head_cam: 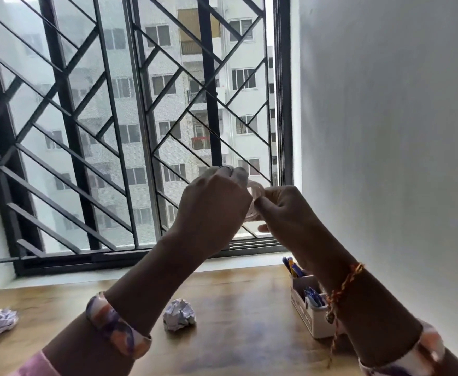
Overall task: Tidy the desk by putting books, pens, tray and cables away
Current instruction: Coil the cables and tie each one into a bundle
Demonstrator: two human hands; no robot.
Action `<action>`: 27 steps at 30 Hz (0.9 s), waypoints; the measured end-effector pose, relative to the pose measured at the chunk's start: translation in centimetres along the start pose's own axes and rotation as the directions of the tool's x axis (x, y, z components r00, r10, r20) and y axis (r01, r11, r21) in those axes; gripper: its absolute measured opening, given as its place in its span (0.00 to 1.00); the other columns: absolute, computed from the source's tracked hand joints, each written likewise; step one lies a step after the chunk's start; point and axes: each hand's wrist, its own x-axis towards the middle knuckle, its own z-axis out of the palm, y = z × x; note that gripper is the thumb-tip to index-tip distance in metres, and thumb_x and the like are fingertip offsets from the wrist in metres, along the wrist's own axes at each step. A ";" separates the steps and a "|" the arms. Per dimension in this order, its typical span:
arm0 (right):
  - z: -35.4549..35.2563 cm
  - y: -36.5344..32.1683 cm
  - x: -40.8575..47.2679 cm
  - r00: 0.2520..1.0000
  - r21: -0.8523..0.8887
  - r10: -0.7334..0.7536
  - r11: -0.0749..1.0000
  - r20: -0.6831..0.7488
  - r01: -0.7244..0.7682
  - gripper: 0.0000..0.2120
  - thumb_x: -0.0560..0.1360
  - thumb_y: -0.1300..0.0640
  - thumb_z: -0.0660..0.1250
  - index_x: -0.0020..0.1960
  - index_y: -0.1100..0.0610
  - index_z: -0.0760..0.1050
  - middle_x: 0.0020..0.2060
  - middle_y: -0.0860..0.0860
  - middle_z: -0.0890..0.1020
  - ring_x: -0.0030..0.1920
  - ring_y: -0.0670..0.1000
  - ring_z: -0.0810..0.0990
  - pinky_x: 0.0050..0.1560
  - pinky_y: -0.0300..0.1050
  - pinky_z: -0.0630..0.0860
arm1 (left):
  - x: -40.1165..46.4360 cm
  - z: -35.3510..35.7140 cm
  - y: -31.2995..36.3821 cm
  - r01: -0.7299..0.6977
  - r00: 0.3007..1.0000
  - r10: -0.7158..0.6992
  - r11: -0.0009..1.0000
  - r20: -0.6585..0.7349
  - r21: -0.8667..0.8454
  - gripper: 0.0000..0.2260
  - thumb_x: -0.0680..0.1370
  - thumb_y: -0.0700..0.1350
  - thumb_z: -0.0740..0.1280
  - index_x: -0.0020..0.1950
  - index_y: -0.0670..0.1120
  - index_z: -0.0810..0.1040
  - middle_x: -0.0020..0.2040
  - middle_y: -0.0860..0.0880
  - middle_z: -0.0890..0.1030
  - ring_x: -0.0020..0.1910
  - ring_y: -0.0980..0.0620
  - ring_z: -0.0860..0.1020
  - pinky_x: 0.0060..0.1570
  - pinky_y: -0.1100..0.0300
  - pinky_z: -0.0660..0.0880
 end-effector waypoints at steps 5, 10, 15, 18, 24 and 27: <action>-1.0 1.7 0.3 0.998 0.166 0.049 0.985 -0.031 -0.043 0.10 0.76 0.63 0.64 0.40 0.69 0.76 0.38 0.68 0.80 0.35 0.60 0.80 0.36 0.48 0.77 | -0.1 2.5 -0.3 0.283 0.958 -0.229 0.843 0.171 -0.458 0.11 0.75 0.50 0.65 0.41 0.43 0.77 0.32 0.50 0.76 0.31 0.50 0.74 0.31 0.59 0.65; -1.4 3.6 0.2 0.981 0.353 0.191 0.917 0.019 -0.185 0.05 0.73 0.65 0.67 0.38 0.64 0.77 0.34 0.62 0.79 0.37 0.55 0.76 0.38 0.43 0.75 | -1.3 5.0 -0.3 0.586 0.800 -0.316 0.231 0.510 -0.777 0.15 0.64 0.48 0.74 0.43 0.38 0.81 0.36 0.41 0.82 0.34 0.47 0.79 0.32 0.59 0.75; -1.1 5.8 1.2 0.934 0.524 0.321 0.774 0.159 -0.355 0.06 0.72 0.63 0.69 0.49 0.58 0.77 0.37 0.57 0.82 0.38 0.52 0.81 0.37 0.40 0.79 | -1.7 7.1 -0.8 0.782 0.568 -0.157 -0.202 0.808 -0.590 0.22 0.67 0.48 0.68 0.51 0.32 0.78 0.43 0.36 0.78 0.40 0.44 0.77 0.37 0.59 0.75; -0.3 7.3 2.3 0.967 0.408 0.232 0.876 0.109 -0.257 0.18 0.70 0.65 0.71 0.55 0.49 0.76 0.42 0.61 0.82 0.41 0.55 0.84 0.37 0.40 0.80 | -1.6 8.6 -1.2 0.788 0.487 -0.135 -0.358 0.863 -0.501 0.20 0.72 0.49 0.65 0.54 0.33 0.77 0.45 0.38 0.79 0.41 0.45 0.78 0.40 0.58 0.76; 2.4 10.0 6.1 0.987 0.082 -0.123 0.990 0.108 0.115 0.18 0.66 0.62 0.76 0.54 0.53 0.81 0.50 0.49 0.84 0.51 0.46 0.83 0.52 0.47 0.80 | -1.5 11.9 -3.9 0.848 0.373 -0.259 -0.295 0.891 -0.441 0.20 0.80 0.52 0.57 0.56 0.36 0.76 0.44 0.38 0.73 0.42 0.44 0.73 0.35 0.58 0.70; 4.0 11.4 7.7 0.973 0.163 -0.220 0.965 0.065 0.207 0.13 0.67 0.66 0.73 0.50 0.56 0.83 0.48 0.51 0.85 0.51 0.48 0.83 0.50 0.47 0.80 | -1.8 13.4 -5.0 0.858 0.371 -0.256 -0.273 0.893 -0.435 0.25 0.80 0.54 0.55 0.58 0.33 0.75 0.42 0.40 0.74 0.35 0.49 0.72 0.31 0.60 0.68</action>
